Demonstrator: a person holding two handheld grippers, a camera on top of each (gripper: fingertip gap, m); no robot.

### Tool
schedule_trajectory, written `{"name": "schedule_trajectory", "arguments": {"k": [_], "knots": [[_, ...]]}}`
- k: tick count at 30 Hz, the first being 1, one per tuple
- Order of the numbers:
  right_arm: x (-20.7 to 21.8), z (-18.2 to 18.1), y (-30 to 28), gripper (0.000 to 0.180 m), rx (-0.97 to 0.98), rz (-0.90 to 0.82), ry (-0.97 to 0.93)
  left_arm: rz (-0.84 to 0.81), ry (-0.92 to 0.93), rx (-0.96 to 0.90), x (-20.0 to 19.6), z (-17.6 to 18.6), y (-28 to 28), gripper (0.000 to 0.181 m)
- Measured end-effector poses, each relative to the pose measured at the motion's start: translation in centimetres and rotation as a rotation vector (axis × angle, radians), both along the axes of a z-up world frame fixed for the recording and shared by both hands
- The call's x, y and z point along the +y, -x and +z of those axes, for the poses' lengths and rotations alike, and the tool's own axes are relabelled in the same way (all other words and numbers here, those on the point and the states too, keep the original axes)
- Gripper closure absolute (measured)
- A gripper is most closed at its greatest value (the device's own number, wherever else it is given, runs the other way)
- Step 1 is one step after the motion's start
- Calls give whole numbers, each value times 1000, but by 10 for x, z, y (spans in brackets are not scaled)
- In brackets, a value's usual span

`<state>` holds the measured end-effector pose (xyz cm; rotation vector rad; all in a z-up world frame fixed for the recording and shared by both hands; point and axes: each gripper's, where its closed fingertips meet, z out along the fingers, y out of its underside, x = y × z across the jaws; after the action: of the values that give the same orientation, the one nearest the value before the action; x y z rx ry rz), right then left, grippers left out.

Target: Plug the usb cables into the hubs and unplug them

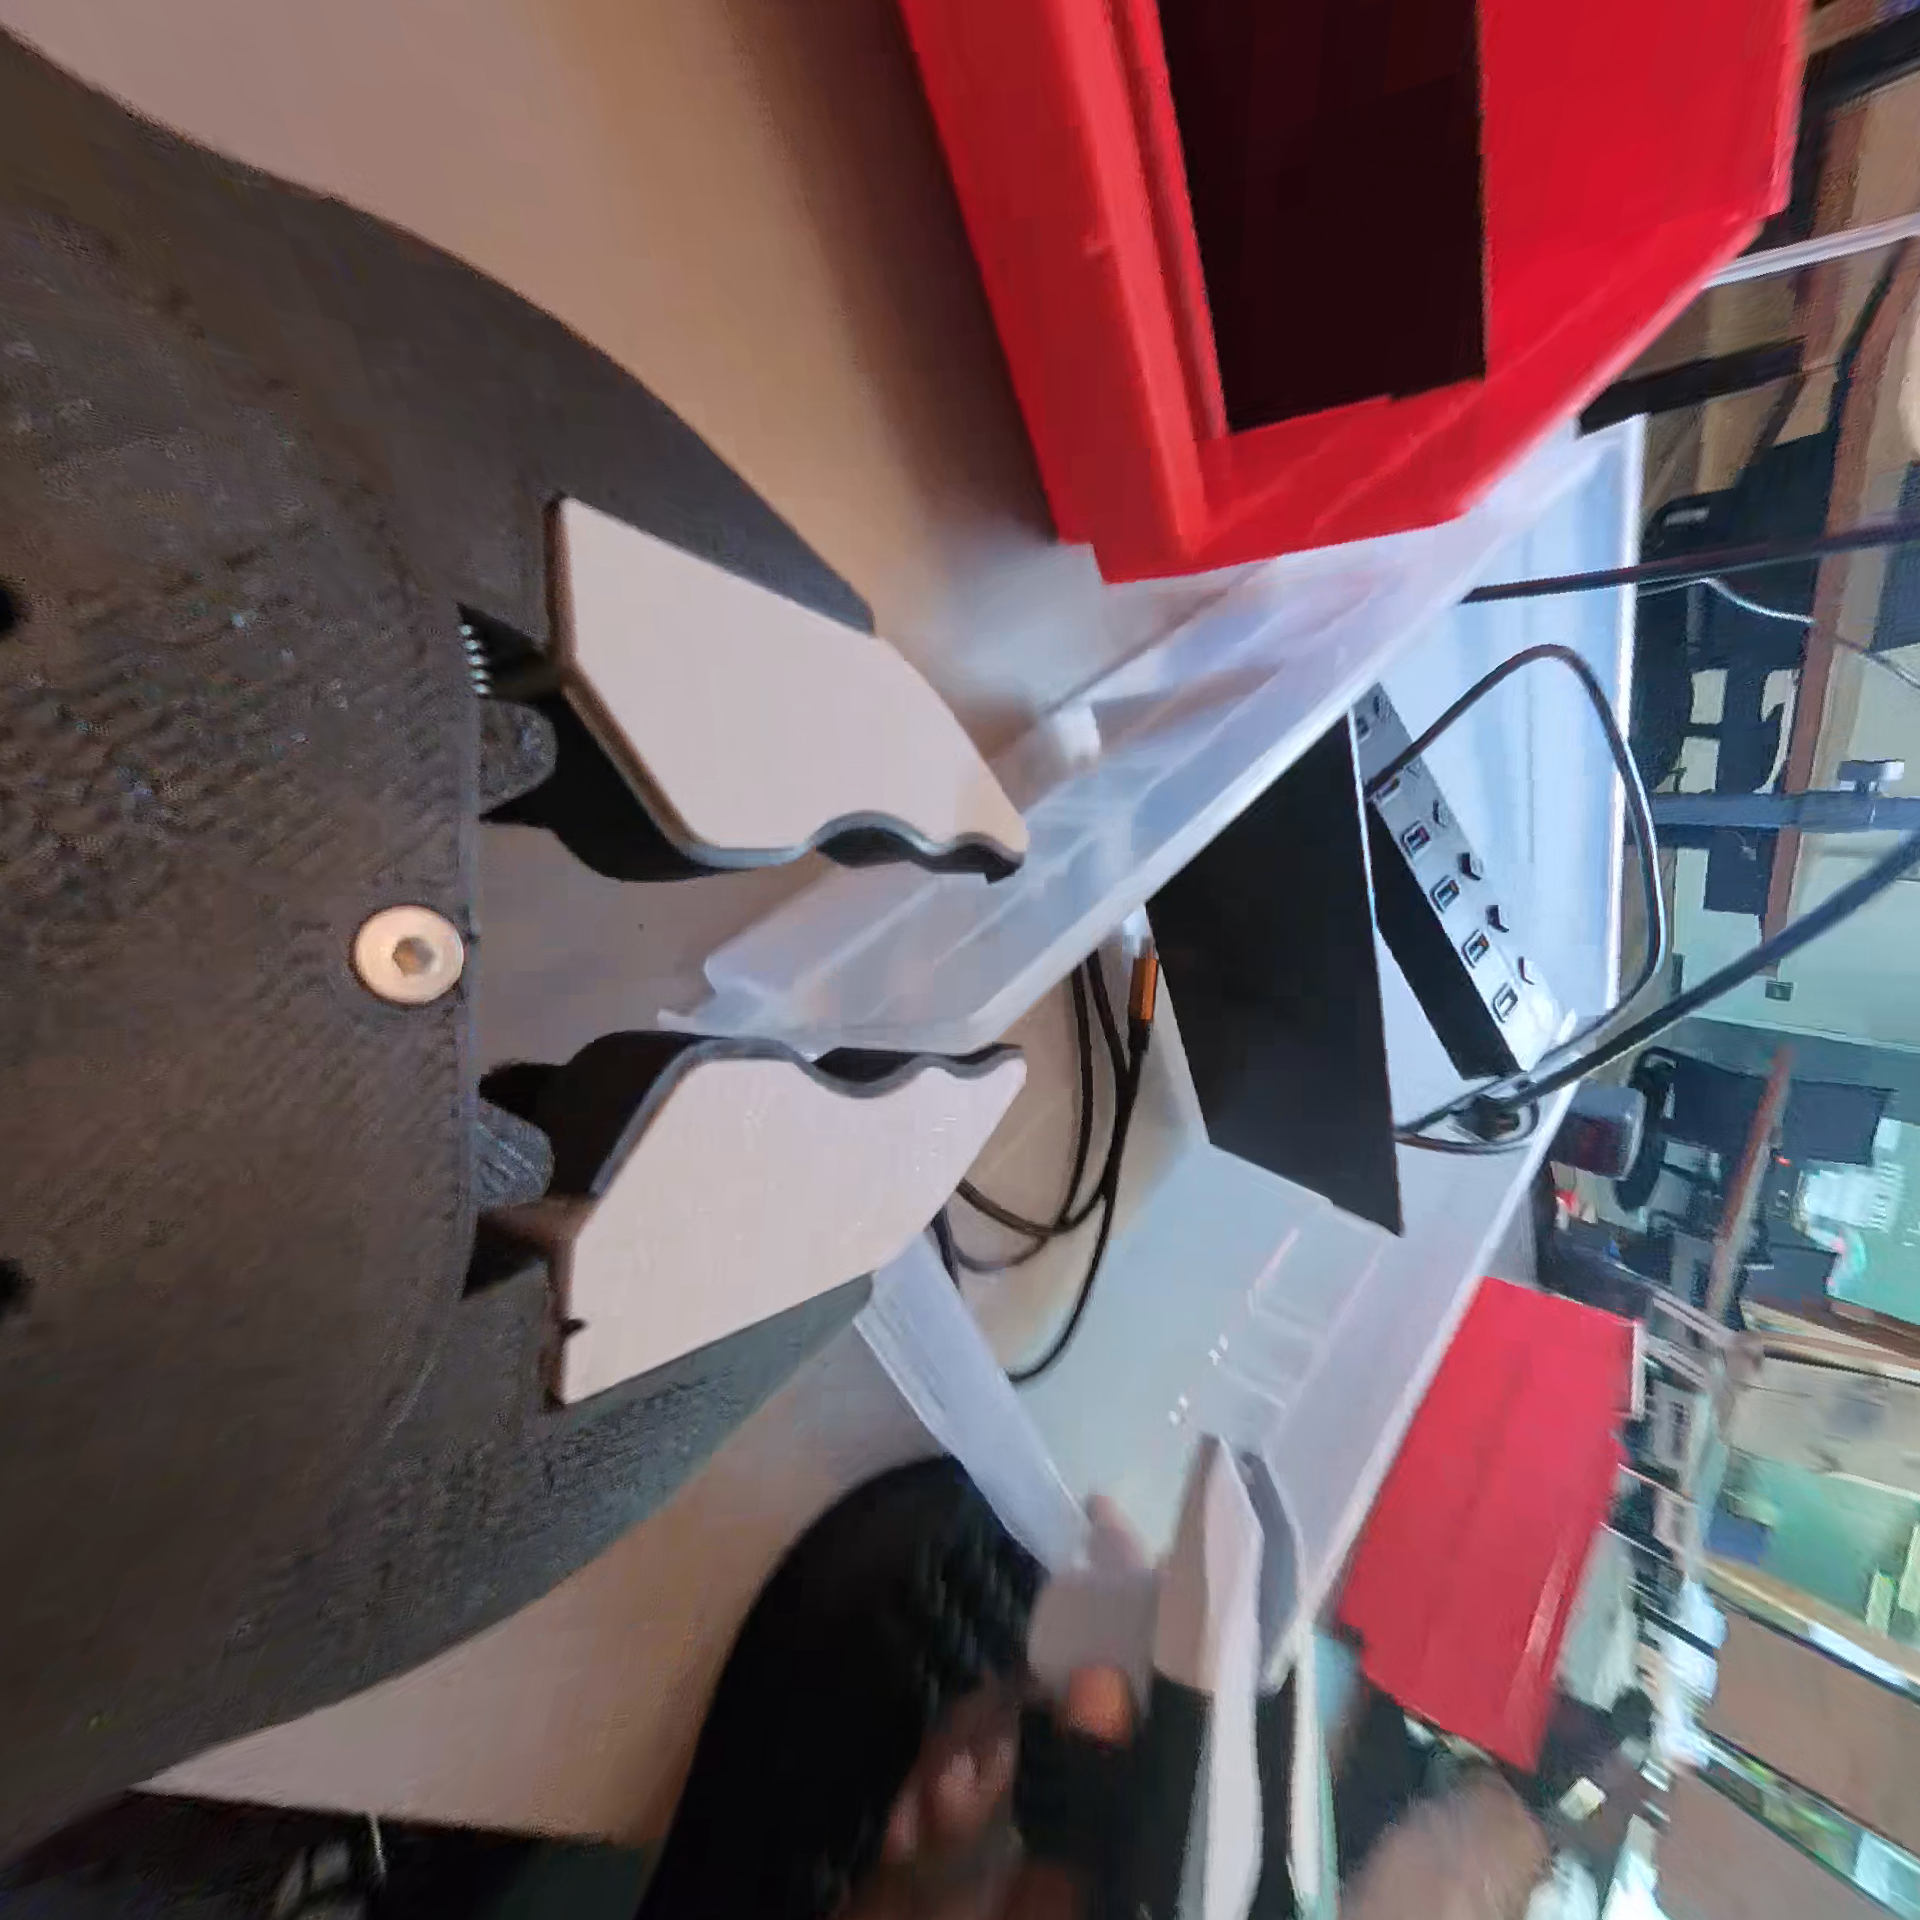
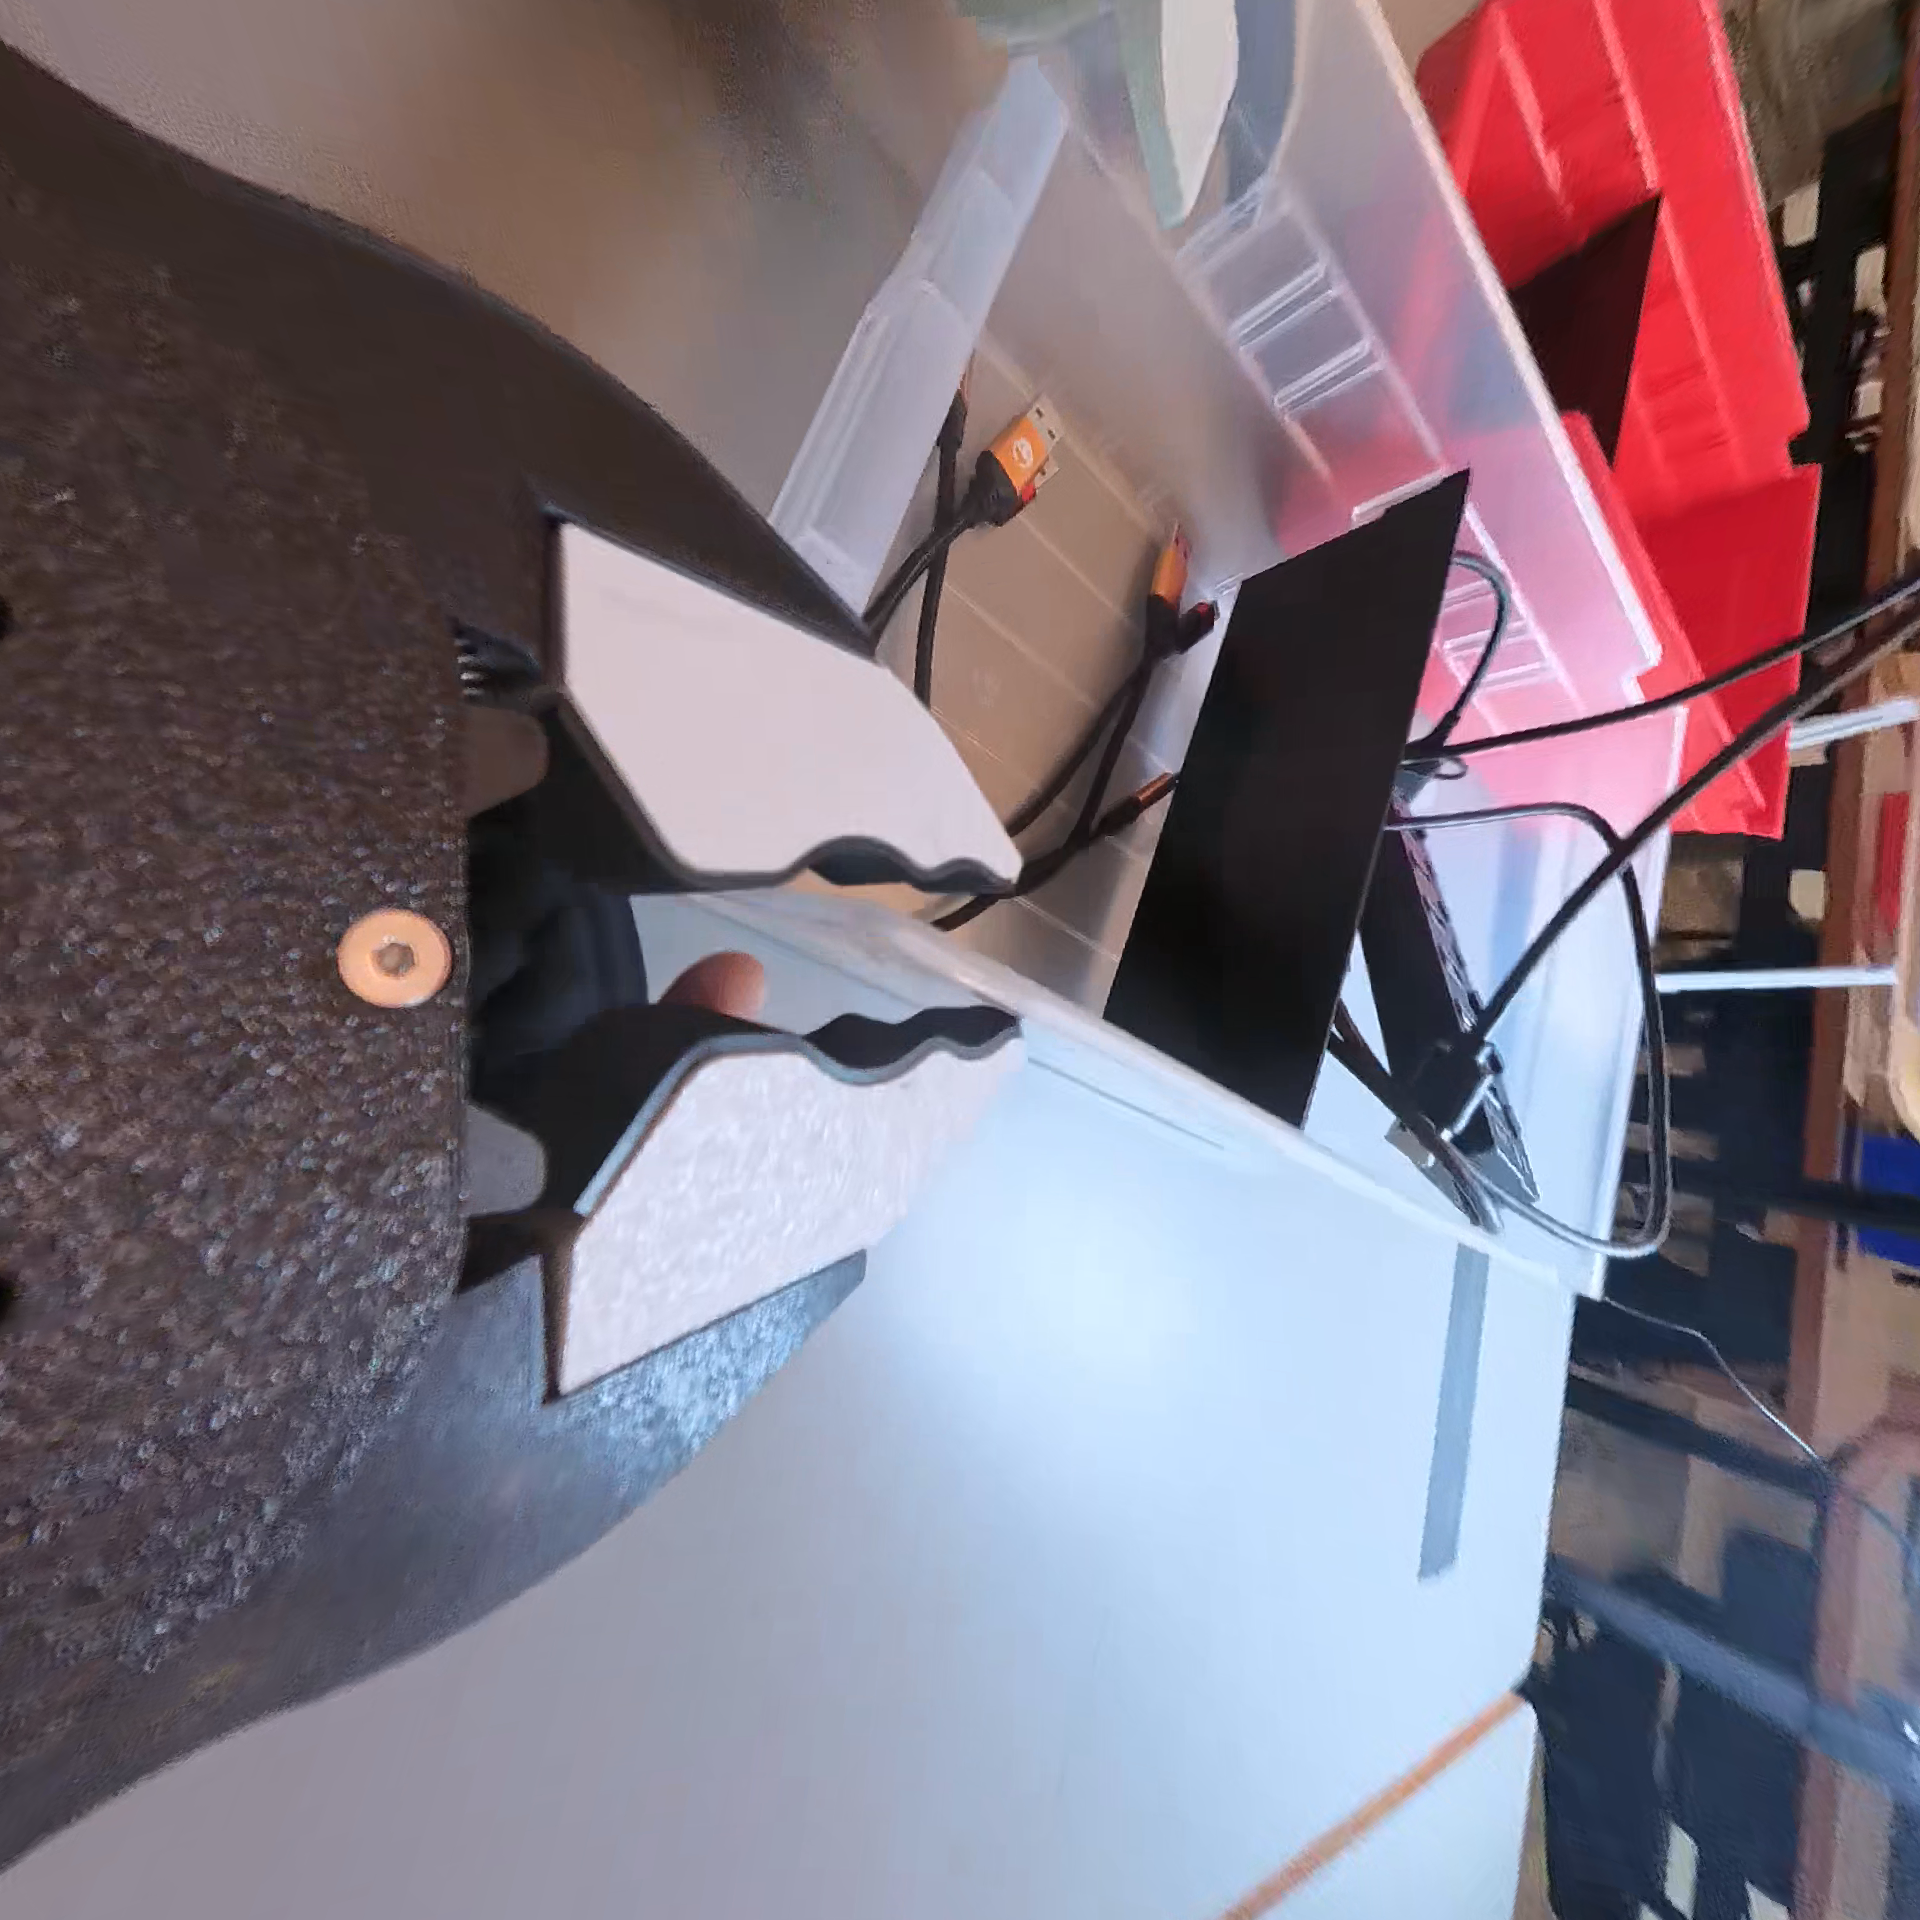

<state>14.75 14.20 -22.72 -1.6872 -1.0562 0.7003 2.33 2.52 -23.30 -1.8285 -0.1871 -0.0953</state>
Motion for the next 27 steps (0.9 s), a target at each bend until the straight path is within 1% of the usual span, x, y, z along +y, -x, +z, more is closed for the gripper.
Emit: {"name": "schedule_trajectory", "arguments": {"k": [1, 2, 3, 6, 9, 13, 17, 19, 23, 27], "knots": [[-3, 3, -3, 159, 13, 1, -17, 5, 33, 47, -1, 0, 0, 152], [-7, 7, -6, 158, 18, 0, -45, 23, 25, 119, -2, 5, 0, 158], [-10, 10, -10, 158, 20, -12, -68, 25, 29, 161, -5, 8, -4, 159], [-19, 27, -26, 160, 78, -33, -132, 11, -29, 226, -16, 25, -19, 159], [-36, 60, -37, 160, 132, -15, -197, 18, -97, 287, -34, 57, -31, 158], [-70, 107, -32, 160, 242, 71, -231, 80, -156, 379, -74, 104, -32, 158], [-115, 128, 7, 158, 300, 209, -227, 226, -185, 459, -132, 142, -5, 161], [-142, 134, 35, 156, 331, 297, -192, 303, -165, 472, -165, 153, 14, 162], [-192, 131, 95, 156, 342, 451, -119, 431, -101, 480, -228, 157, 51, 162], [-238, 109, 146, 153, 300, 581, -51, 530, -7, 456, -278, 142, 90, 163]]}}
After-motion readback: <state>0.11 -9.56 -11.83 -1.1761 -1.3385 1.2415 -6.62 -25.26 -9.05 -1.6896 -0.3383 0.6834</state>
